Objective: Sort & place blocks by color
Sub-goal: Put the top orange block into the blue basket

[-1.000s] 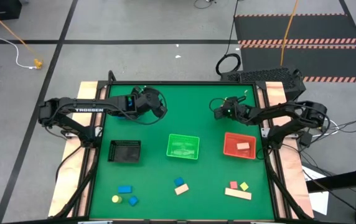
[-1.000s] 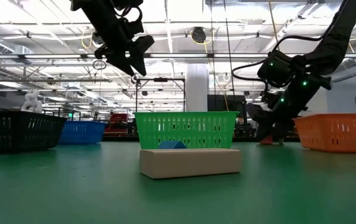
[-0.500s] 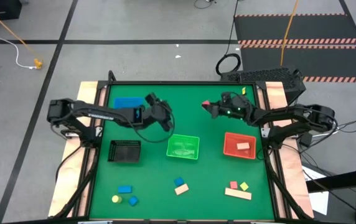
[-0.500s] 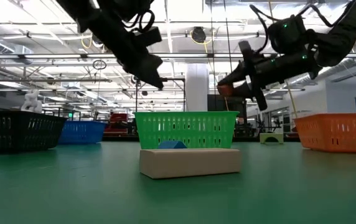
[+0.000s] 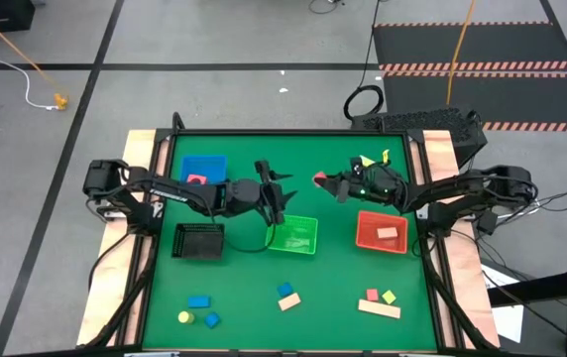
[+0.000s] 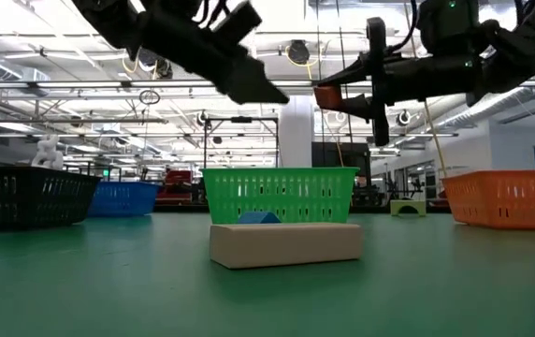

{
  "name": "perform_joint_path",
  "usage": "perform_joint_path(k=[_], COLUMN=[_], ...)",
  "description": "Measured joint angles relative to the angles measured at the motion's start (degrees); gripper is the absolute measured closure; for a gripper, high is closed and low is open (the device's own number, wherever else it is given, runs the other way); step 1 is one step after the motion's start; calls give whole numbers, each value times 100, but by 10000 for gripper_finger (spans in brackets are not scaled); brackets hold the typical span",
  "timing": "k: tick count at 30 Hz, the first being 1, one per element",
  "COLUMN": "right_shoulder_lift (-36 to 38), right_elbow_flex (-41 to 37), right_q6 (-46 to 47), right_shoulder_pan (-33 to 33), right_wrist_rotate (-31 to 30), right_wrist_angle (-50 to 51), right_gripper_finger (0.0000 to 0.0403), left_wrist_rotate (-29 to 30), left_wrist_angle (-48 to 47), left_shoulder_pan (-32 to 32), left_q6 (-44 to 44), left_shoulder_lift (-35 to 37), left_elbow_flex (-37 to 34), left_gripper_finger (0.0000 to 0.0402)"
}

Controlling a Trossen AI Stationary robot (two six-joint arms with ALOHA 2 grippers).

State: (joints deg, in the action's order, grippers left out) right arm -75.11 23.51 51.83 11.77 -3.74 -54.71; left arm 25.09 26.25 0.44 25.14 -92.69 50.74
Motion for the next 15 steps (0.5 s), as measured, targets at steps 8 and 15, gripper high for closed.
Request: perform_joint_path(k=[8,15], right_shoulder_lift=[-278,-809], right_elbow_flex=[643,1230], right_q6=[-293,-582], right_shoulder_pan=[-331,-438], right_wrist_rotate=[-219,-252], right_wrist_angle=[8,-54], right_gripper_finger=[282,282], left_wrist_rotate=[-540,125], left_wrist_angle=[846,1304], left_shoulder_pan=[-210,-254], left_q6=[824,1104], left_shoulder_lift=[0,12], left_elbow_flex=[-1,-9], left_gripper_finger=[174,174])
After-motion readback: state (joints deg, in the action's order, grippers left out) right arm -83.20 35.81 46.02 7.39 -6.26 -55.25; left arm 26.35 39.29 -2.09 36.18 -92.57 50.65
